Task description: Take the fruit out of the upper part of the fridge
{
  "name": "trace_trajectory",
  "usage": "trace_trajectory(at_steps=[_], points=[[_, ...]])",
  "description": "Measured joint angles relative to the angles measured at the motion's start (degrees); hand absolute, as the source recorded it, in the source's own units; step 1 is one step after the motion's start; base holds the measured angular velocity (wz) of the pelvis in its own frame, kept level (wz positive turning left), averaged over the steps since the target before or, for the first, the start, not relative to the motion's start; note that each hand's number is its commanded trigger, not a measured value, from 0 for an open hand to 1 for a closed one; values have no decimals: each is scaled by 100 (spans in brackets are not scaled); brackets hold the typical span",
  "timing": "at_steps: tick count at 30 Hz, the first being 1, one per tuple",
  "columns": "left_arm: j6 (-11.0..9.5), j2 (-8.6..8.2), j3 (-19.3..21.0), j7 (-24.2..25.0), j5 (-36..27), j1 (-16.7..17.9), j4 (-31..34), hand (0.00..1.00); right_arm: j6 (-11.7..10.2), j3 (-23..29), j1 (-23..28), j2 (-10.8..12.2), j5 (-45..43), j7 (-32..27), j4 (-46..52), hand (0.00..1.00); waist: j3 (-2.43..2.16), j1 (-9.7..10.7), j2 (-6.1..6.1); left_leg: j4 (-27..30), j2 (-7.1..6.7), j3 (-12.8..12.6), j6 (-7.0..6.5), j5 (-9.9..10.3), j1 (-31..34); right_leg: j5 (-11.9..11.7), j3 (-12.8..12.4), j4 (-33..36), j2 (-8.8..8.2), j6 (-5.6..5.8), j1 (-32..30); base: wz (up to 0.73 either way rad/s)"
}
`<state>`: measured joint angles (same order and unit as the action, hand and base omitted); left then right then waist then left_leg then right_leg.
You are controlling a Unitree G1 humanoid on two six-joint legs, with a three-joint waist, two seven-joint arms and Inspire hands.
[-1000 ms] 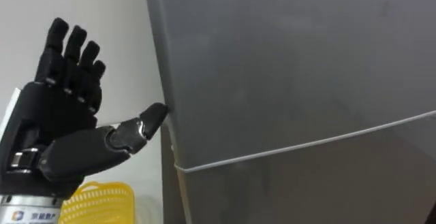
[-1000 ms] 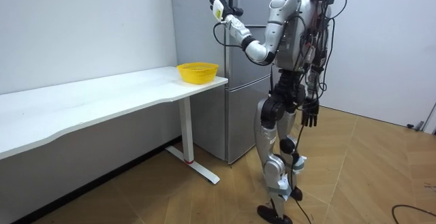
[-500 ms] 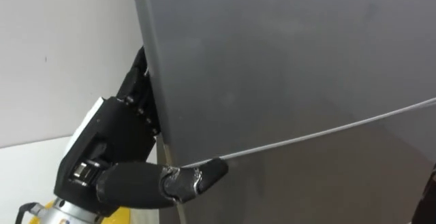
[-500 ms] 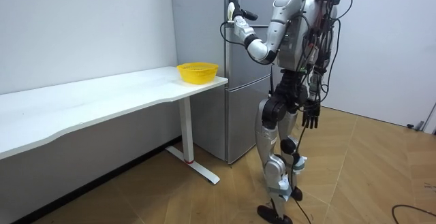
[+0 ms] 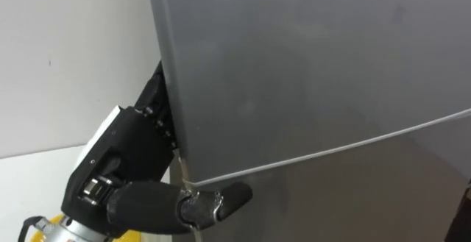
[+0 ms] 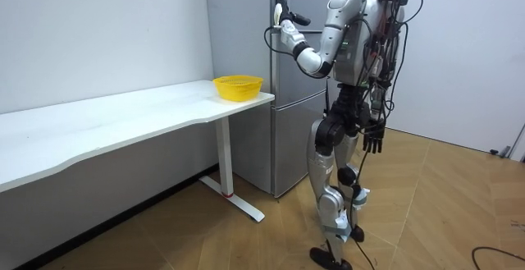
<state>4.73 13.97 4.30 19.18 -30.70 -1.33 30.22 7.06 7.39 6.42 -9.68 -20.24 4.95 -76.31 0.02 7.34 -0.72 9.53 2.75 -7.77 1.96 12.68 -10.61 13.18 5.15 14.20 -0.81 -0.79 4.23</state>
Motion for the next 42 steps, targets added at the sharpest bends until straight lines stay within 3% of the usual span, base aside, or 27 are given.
trace_trajectory(at_steps=[8,16,27,33,36,37,38,39,42], points=[[-3,-7,181,-126,-21,-10,11,100,4,0,24,-16,-1,-64,-5,0,5,-12,1,-1,-2,9,0,0,1,-1,-10,-14,0,1,5,0],[-4,-144,126,-251,-58,-20,34,100,5,-34,16,-46,1,-106,-57,0,9,-115,-57,-1,0,15,0,0,14,-4,-11,-46,2,5,12,0],[-4,-145,115,-248,-133,-21,35,100,2,-124,-26,-118,-12,-44,-62,0,5,-116,-82,-2,2,21,0,0,0,-5,50,-66,-5,5,61,0],[-1,-152,102,-246,-166,-21,33,100,2,-130,-11,-118,-22,-1,-50,0,26,-110,-106,0,0,17,0,0,22,-5,53,-77,-7,5,36,0],[-4,-154,62,-239,-264,-21,34,100,11,-165,-3,-118,-45,9,-52,0,11,-102,-126,1,1,16,0,0,91,-5,57,-62,-9,5,-38,1],[-4,-153,63,-240,-286,-21,34,91,10,-165,-3,-119,-50,10,-52,0,20,-95,-112,0,1,15,0,0,96,-5,59,-61,-9,5,-44,3],[-5,-151,61,-239,-288,-21,34,66,12,-162,2,-119,-51,14,-52,0,22,-72,-100,0,1,15,0,0,95,-5,66,-58,-12,5,-34,7],[-5,-149,59,-239,-289,-21,34,0,10,-163,-5,-119,-56,14,-48,0,19,-41,-94,0,1,15,0,0,93,-5,75,-54,-16,5,-27,7],[-13,-137,57,-243,-327,-21,33,0,1,-165,-82,-119,-44,10,-30,0,23,16,-39,-1,0,0,0,0,96,-6,59,-51,-17,6,-39,2]])
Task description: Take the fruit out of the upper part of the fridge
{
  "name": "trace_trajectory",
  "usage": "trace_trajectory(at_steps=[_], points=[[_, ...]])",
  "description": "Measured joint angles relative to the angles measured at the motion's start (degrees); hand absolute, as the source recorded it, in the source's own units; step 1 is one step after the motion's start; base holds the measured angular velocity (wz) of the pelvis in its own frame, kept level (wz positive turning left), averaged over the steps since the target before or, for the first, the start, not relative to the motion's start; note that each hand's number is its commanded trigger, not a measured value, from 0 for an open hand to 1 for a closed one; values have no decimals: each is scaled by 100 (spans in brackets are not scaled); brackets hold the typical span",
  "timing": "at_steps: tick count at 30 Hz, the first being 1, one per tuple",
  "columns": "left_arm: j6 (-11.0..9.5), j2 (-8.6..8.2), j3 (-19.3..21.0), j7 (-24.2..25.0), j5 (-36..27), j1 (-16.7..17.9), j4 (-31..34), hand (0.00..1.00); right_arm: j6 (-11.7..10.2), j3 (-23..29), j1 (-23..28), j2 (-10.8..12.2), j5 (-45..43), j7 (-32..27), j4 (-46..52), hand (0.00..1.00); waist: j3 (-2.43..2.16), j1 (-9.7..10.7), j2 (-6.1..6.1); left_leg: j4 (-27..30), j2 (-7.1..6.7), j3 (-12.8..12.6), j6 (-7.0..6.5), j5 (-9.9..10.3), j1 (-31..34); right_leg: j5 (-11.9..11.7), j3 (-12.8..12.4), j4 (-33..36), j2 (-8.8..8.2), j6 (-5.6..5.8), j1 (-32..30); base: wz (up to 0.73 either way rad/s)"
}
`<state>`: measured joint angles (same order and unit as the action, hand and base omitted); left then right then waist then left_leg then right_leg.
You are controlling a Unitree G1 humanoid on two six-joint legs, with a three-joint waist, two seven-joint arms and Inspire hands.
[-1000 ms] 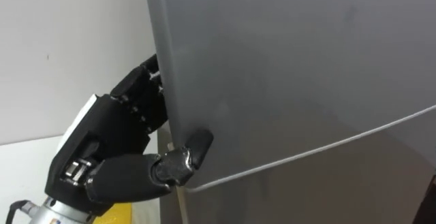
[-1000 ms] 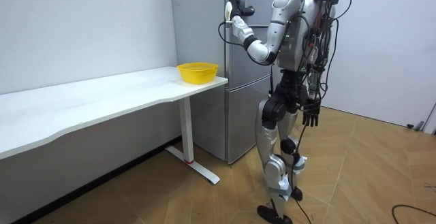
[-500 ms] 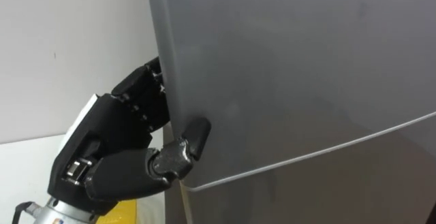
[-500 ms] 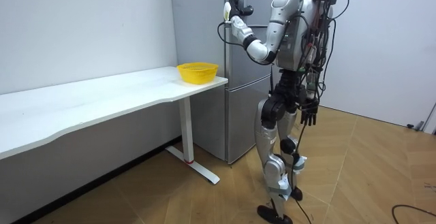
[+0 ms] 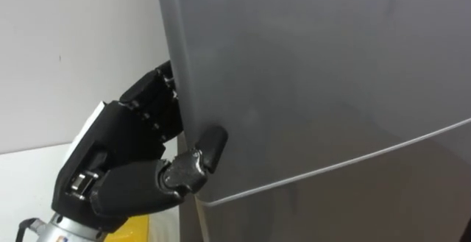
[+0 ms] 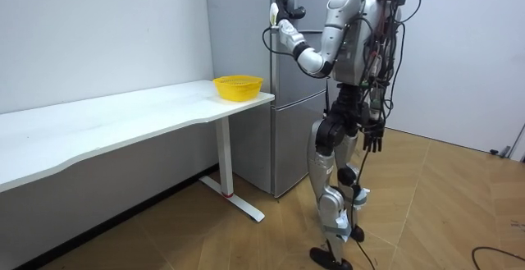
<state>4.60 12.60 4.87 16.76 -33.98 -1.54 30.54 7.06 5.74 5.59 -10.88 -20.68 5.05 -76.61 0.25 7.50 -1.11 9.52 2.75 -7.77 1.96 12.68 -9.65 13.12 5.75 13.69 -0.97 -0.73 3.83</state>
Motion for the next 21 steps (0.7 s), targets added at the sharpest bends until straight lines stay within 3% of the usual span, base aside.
trace_trajectory(at_steps=[3,6,10,14,17,21], points=[[-9,29,-70,7,-141,0,-1,0,-9,1,-47,0,0,-23,27,0,-32,8,29,1,-2,-25,0,0,6,-7,-57,-12,8,9,-13,-5],[-12,56,-385,136,-149,-45,1,0,-11,1,-115,-13,-6,-39,6,0,-35,38,78,0,-8,-48,0,0,4,-27,-126,-17,12,19,-26,-9],[-66,70,-401,114,-172,-123,3,0,-21,5,-114,-60,-16,-68,10,0,-28,100,57,-7,-21,-195,-1,0,19,-114,-297,-70,20,64,-70,-13],[-153,99,-464,124,-236,-131,3,0,-18,7,-2,-59,21,-47,20,0,3,232,-6,-13,-32,-340,-15,9,41,-228,-417,-133,14,113,-80,-3],[-203,143,-549,131,-389,-131,3,0,2,8,25,-59,28,-2,19,0,29,341,-80,-12,-41,-436,-112,68,58,-250,-482,-136,8,152,-99,0],[-207,151,-582,129,-419,-130,2,0,6,7,60,-56,54,26,-19,0,22,441,-175,-15,-50,-482,-194,121,107,-299,-559,-191,11,214,-136,-2]])
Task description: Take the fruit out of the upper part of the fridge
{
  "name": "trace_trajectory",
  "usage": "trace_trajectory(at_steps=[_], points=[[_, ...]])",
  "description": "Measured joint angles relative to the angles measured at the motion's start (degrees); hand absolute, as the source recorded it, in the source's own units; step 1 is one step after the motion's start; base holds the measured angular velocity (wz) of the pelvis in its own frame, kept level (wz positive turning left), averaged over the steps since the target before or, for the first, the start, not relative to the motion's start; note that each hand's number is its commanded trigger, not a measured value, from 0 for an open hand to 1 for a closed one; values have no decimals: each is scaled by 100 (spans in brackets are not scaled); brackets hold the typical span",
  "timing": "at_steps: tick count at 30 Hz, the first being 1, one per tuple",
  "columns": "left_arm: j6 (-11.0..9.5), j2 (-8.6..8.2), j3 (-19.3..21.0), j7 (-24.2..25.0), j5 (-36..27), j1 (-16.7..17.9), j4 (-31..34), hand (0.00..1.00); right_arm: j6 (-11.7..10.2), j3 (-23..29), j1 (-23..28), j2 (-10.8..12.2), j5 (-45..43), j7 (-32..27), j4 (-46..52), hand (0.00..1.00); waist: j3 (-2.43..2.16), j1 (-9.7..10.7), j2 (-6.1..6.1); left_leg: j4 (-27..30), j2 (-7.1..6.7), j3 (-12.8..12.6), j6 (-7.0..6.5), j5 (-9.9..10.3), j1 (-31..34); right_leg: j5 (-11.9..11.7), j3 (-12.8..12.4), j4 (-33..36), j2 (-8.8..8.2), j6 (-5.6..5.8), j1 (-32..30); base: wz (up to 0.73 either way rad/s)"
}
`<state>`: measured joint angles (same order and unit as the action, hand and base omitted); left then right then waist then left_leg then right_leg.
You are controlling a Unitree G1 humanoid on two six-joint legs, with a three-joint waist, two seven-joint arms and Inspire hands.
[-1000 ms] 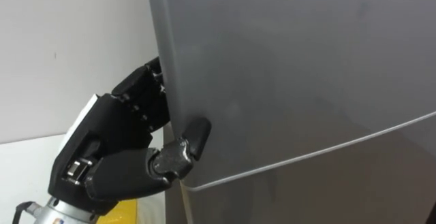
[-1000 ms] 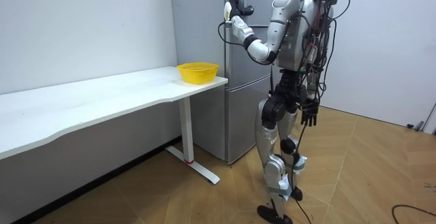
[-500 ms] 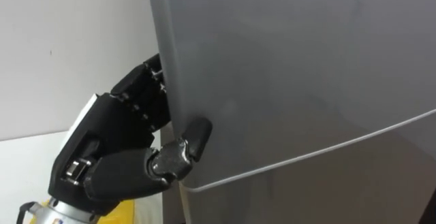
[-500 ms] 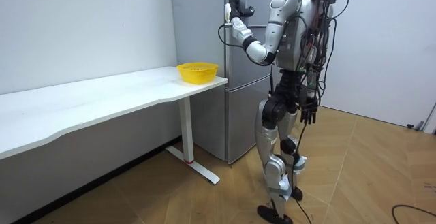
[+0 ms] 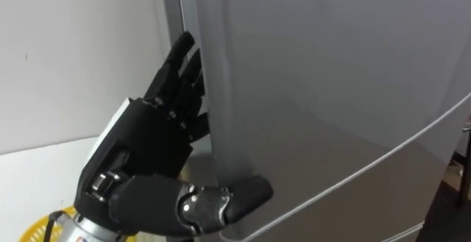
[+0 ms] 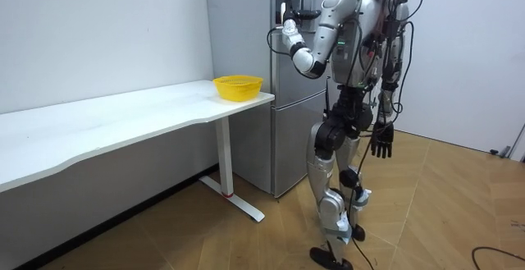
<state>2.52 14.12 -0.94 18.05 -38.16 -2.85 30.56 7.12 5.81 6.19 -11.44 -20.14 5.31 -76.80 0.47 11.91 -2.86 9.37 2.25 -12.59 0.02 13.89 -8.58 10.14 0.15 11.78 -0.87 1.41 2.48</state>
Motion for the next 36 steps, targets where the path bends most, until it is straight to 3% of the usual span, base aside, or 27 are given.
trace_trajectory(at_steps=[11,25,31,36], points=[[-38,97,-237,192,-164,0,0,0,42,3,8,0,170,182,0,0,-32,16,38,-14,-7,-92,-28,18,-3,-60,-84,-1,8,26,-54,-3],[-187,109,-514,548,-513,-1,-1,0,30,-7,-115,-6,185,304,-85,0,-33,15,65,-15,6,-213,-54,43,47,-121,-150,17,25,38,-156,-4],[-148,117,-1135,813,-775,-376,-17,0,-15,-11,-207,-34,212,303,-86,0,-28,98,32,-4,15,-348,-54,67,97,-135,-187,90,43,36,-267,-15],[8,205,-1758,1131,-1117,-751,-21,0,-33,-130,-306,-153,427,310,-72,0,-32,282,5,-10,63,-547,-35,78,90,-153,-343,102,115,6,-358,-23]])
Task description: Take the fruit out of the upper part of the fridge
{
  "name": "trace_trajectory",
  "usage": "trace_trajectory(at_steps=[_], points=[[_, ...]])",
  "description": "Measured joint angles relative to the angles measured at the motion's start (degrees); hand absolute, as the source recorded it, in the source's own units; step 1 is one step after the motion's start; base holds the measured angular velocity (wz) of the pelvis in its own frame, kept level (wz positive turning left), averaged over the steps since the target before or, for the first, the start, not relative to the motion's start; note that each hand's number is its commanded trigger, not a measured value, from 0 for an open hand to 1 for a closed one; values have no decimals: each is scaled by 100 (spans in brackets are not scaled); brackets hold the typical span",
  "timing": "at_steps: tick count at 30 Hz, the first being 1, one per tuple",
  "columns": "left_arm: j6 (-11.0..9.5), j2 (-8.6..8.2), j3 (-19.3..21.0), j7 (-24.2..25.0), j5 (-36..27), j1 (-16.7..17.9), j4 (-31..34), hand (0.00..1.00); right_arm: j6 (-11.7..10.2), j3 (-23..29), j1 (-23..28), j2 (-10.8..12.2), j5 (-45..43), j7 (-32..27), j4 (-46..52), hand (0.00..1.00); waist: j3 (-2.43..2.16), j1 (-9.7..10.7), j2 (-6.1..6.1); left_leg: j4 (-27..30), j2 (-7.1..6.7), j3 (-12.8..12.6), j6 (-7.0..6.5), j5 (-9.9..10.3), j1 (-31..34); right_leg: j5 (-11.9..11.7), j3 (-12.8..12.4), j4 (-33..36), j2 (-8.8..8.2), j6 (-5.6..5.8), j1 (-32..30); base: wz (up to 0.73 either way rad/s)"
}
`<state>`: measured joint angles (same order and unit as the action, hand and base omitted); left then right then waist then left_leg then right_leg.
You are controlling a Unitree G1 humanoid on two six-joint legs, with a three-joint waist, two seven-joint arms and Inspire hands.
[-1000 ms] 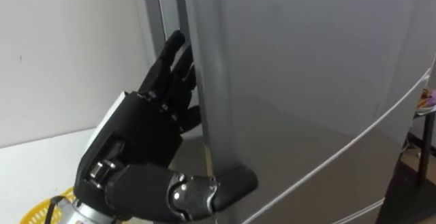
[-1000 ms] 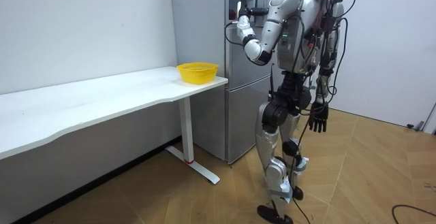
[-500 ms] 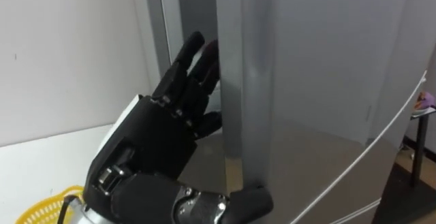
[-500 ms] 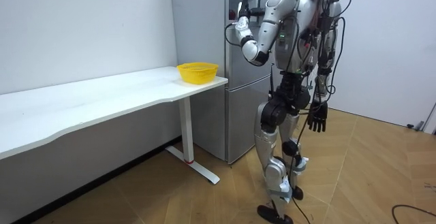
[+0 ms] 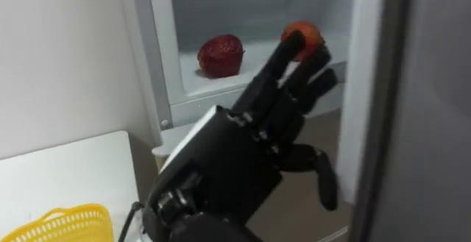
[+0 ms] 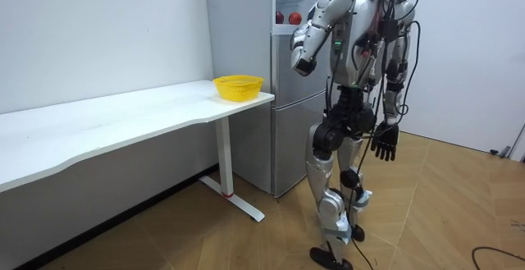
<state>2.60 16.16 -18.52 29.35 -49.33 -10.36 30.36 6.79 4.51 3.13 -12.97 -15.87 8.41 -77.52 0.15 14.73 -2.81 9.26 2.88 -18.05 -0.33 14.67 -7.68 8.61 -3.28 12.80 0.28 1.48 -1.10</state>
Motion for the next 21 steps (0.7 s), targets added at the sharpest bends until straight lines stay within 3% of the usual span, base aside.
trace_trajectory(at_steps=[6,21], points=[[230,37,-213,497,5,-166,0,0,-66,-1,-19,-57,192,29,-7,0,20,190,-12,14,32,-199,5,1,-73,-6,-200,-7,72,-15,-28,-20],[250,-42,-429,639,0,-192,-20,0,-193,7,74,-70,697,-184,-260,0,48,535,46,8,47,-333,31,15,-185,-5,-389,-7,130,-18,6,-6]])
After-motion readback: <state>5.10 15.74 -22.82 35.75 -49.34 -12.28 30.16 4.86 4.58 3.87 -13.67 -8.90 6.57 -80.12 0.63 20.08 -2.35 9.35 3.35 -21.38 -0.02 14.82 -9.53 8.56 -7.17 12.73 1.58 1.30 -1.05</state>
